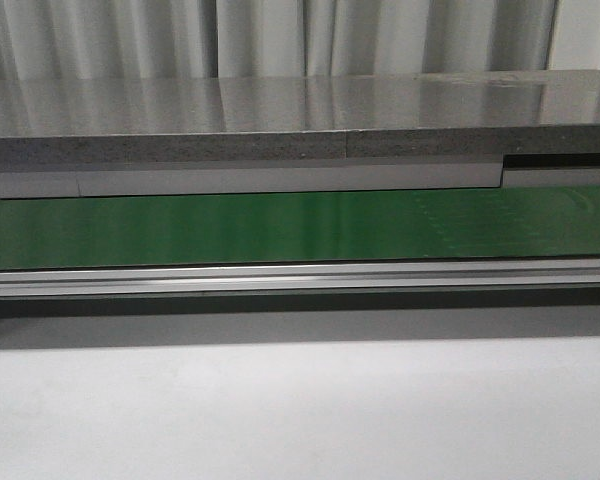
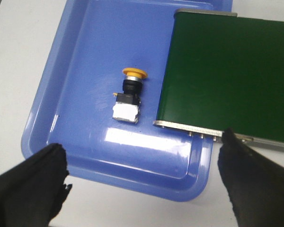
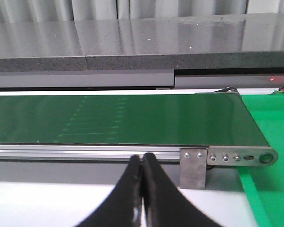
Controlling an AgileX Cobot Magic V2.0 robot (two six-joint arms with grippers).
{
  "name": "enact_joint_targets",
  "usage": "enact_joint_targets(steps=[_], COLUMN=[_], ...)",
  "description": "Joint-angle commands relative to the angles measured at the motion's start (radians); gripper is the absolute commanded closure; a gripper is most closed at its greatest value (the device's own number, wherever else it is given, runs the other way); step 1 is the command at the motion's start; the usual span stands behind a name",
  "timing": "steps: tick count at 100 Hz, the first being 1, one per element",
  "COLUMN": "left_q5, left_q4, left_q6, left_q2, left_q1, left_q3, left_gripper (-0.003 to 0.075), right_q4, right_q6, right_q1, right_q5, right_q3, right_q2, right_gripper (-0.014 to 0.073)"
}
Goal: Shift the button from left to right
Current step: 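Lower the left gripper and close it on the yellow-capped button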
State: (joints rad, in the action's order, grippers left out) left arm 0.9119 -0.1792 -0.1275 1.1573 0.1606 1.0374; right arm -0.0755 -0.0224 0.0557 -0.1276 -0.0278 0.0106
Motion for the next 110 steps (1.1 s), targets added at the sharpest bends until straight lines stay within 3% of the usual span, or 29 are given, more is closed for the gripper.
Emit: enact_joint_targets(steps=[1, 25, 42, 110], left_q5=[-0.033, -0.010, 0.016, 0.019], left_q4=[0.065, 0.119, 0.249, 0.285], left_q6=[0.059, 0.111, 0.213, 0.229], left_q2=[0.062, 0.293, 0.435, 0.709], left_q1=[0.055, 0.207, 0.264, 0.276], left_q3=[0.095, 0.267, 0.344, 0.384], left_gripper=[0.0104, 0.0104, 0.0104, 0.0104], right_q4=[0.007, 0.007, 0.007, 0.007], right_q6=[0.000, 0.000, 0.000, 0.000], right_q1=[0.002, 0.002, 0.002, 0.002], right_q5=[0.086, 0.086, 0.086, 0.086], right_q3=[0.017, 0.017, 0.017, 0.017], right_q2=[0.019, 0.019, 0.019, 0.019], right_gripper=[0.0662, 0.0662, 0.0662, 0.0662])
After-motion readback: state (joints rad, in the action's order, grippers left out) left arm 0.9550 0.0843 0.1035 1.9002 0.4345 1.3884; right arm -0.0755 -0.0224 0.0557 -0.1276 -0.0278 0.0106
